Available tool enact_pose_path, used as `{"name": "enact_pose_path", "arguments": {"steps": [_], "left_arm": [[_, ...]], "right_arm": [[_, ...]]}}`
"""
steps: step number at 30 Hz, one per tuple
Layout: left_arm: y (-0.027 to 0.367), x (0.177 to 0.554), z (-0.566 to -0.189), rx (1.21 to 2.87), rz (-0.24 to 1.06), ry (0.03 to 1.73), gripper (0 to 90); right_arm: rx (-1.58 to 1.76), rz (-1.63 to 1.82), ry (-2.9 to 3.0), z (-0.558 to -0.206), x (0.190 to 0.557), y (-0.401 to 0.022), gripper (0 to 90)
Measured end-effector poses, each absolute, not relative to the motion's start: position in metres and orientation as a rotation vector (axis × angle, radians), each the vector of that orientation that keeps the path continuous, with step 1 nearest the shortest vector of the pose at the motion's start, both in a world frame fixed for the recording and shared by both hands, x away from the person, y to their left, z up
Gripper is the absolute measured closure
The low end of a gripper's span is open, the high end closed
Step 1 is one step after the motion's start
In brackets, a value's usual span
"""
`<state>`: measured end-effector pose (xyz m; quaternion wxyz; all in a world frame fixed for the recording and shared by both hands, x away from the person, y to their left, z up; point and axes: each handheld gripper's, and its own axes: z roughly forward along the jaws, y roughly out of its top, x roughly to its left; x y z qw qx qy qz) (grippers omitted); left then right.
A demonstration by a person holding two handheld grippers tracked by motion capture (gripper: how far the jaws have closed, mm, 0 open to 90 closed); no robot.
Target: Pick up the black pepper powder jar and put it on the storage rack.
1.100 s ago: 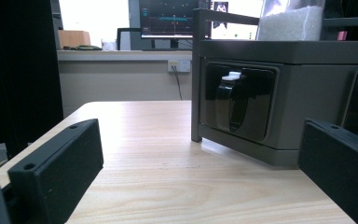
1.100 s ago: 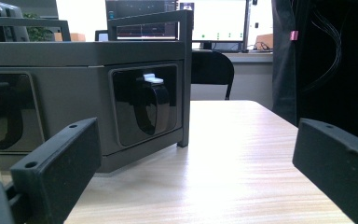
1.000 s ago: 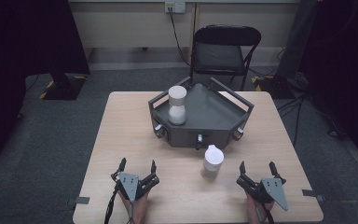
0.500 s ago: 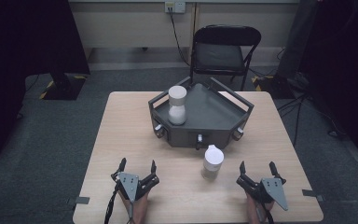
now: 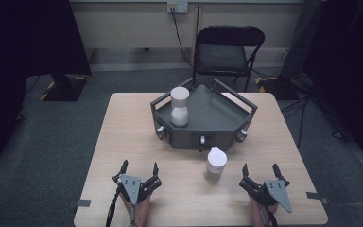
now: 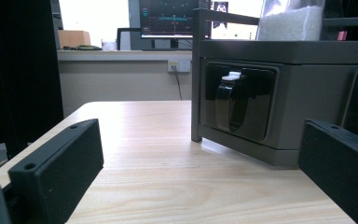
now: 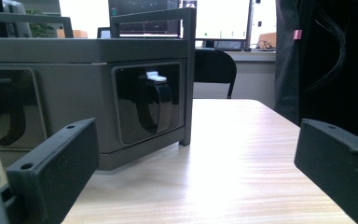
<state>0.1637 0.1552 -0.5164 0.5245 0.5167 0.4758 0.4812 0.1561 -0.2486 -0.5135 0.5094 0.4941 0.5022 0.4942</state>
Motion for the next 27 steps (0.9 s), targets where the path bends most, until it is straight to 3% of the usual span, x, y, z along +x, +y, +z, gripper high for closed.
{"name": "enact_pose_path", "arguments": {"steps": [20,27], "left_arm": [[0.155,0.164,-0.516,1.236,1.153,1.140,0.0],[0.155,0.164,-0.516,1.236,1.153,1.140,0.0]], "right_arm": [[1.024,1.384,1.285,-0.462,0.166,-0.229,0.0],[0.978,1.430,1.356,-0.463,0.170,-0.211,1.5]]}}
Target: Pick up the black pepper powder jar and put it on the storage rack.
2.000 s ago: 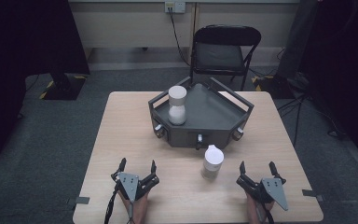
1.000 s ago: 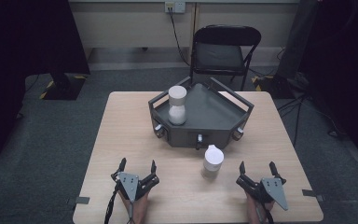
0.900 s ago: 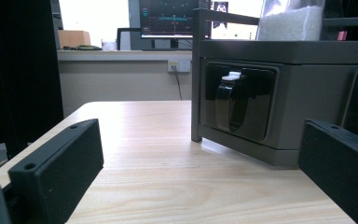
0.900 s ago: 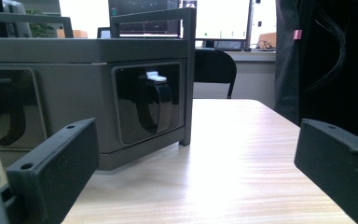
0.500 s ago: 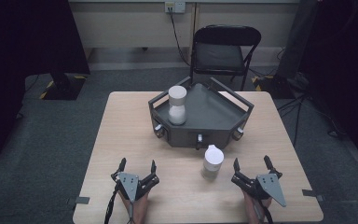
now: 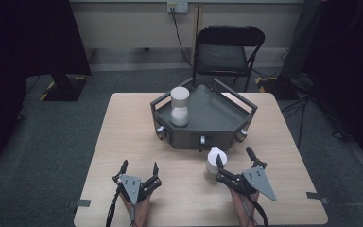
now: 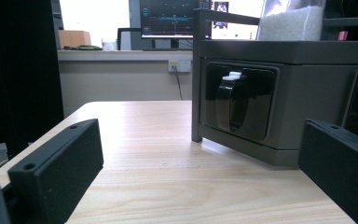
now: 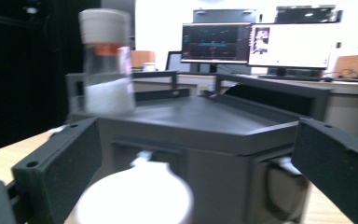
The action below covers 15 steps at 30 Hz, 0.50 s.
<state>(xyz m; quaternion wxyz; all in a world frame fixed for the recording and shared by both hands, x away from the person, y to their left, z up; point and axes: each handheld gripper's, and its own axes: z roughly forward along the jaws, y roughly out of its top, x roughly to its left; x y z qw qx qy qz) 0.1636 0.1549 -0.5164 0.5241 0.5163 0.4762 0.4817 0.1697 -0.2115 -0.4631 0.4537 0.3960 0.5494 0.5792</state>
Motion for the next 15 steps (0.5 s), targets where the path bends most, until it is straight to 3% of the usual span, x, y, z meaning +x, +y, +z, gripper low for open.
{"name": "enact_pose_path", "arguments": {"steps": [15], "left_arm": [[0.155,0.164,-0.516,1.236,1.153,1.140,0.0]], "right_arm": [[1.061,1.416,1.468,-0.489,0.176,-0.198,17.6]]}}
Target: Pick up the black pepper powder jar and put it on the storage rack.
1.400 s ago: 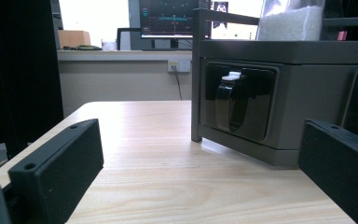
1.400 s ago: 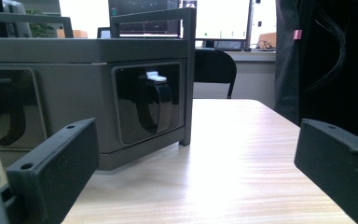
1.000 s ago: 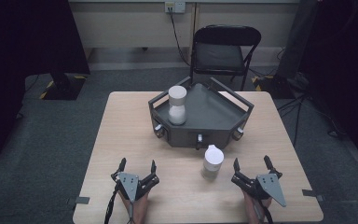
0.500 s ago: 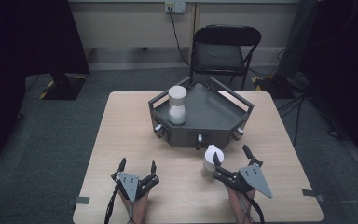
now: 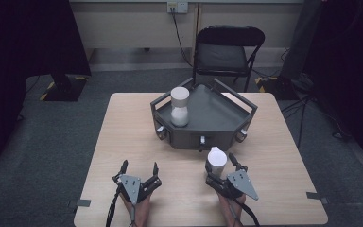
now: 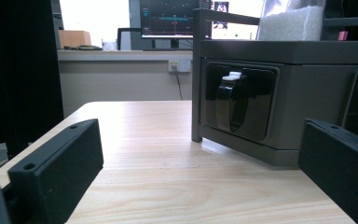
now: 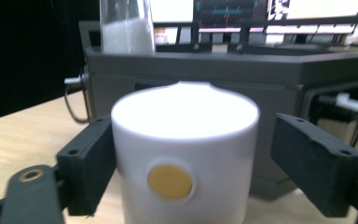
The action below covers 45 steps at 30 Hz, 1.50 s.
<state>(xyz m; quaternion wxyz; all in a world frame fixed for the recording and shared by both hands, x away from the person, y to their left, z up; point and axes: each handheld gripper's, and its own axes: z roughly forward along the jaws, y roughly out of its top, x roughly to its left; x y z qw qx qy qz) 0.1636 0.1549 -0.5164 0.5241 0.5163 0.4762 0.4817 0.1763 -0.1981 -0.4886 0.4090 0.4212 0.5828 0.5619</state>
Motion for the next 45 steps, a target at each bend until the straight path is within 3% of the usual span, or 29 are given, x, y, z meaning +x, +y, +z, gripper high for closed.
{"name": "enact_pose_path", "arguments": {"steps": [12,45], "left_arm": [[0.155,0.164,-0.516,1.236,1.153,1.140,0.0],[0.155,0.164,-0.516,1.236,1.153,1.140,0.0]], "right_arm": [[1.079,1.436,1.497,-0.493,0.177,-0.198,29.4],[1.097,1.411,1.526,-0.484,0.178,-0.199,30.2]]}}
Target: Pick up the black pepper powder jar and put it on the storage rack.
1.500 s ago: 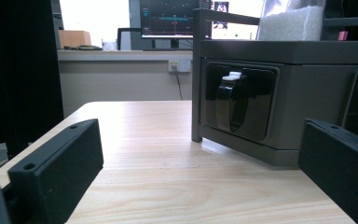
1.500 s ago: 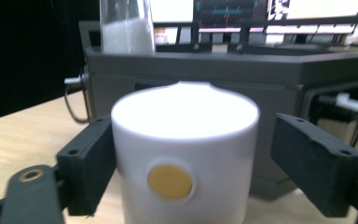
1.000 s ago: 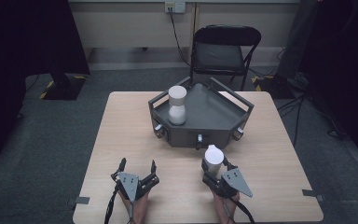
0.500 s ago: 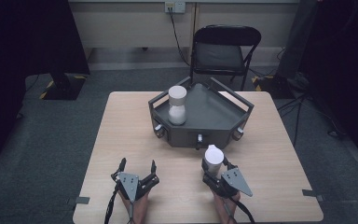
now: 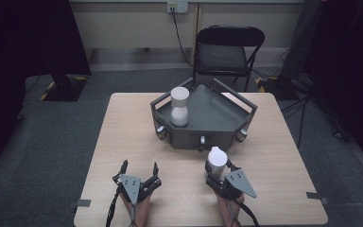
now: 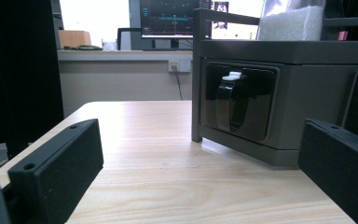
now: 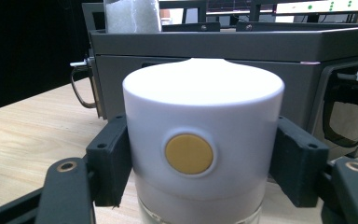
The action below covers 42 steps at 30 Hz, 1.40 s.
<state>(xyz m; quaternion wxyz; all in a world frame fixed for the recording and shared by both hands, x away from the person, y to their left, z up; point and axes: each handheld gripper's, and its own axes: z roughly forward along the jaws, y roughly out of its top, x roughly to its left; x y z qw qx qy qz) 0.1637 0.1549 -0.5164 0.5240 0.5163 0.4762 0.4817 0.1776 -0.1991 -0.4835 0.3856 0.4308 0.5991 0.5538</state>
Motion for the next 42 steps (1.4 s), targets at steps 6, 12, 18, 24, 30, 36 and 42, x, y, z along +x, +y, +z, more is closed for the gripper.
{"name": "enact_pose_path", "arguments": {"steps": [6,12,18,24,30,36,42], "left_arm": [[0.155,0.164,-0.516,1.236,1.153,1.140,0.0],[0.155,0.164,-0.516,1.236,1.153,1.140,0.0],[0.155,0.164,-0.516,1.236,1.153,1.140,0.0],[0.155,0.164,-0.516,1.236,1.153,1.140,0.0],[0.155,0.164,-0.516,1.236,1.153,1.140,0.0],[0.155,0.164,-0.516,1.236,1.153,1.140,0.0],[0.155,0.164,-0.516,1.236,1.153,1.140,0.0]], "right_arm": [[1.094,1.410,1.534,-0.482,0.178,-0.200,30.2],[1.091,1.420,1.536,-0.481,0.178,-0.202,30.2],[1.086,1.425,1.546,-0.480,0.178,-0.204,30.3],[1.079,1.428,1.552,-0.476,0.179,-0.207,30.3],[1.073,1.421,1.558,-0.472,0.178,-0.208,30.3],[1.069,1.425,1.571,-0.468,0.179,-0.210,30.3],[1.057,1.437,1.581,-0.463,0.180,-0.214,30.3]]}}
